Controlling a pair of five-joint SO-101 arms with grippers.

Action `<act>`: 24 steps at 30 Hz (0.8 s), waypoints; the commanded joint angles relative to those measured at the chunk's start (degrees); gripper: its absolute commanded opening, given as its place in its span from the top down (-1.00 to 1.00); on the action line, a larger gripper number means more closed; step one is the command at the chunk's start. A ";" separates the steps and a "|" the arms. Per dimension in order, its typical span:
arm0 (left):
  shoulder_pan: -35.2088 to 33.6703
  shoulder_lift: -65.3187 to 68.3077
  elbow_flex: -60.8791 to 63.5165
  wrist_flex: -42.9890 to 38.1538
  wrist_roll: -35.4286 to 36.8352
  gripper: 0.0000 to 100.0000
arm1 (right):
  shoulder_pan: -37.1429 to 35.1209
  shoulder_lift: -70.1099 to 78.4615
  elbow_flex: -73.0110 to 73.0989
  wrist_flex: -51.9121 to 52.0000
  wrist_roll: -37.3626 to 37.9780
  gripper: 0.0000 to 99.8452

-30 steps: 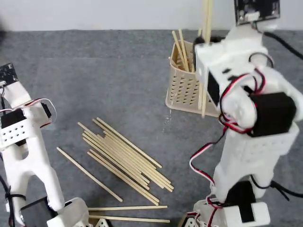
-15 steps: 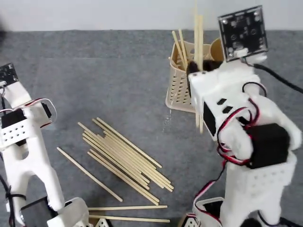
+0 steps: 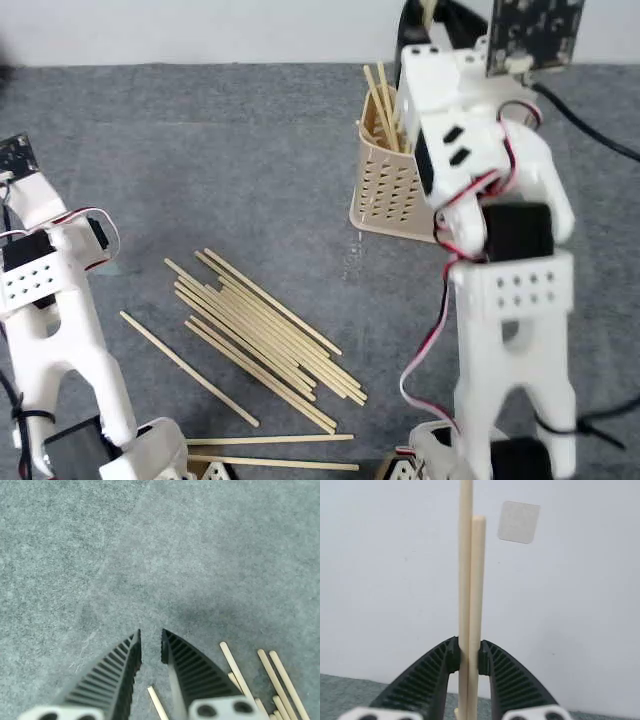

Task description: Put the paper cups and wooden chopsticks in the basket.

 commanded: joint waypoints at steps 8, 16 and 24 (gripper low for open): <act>0.26 -2.73 -0.40 -1.23 0.00 0.87 | 3.82 14.55 -0.79 -1.36 -0.26 0.96; 0.35 -3.08 -0.57 -0.97 -0.26 0.87 | 2.51 11.47 -11.16 17.71 -0.26 0.64; 0.26 -3.16 -1.27 1.49 -1.67 0.87 | -2.68 6.20 -16.88 41.27 -0.26 0.74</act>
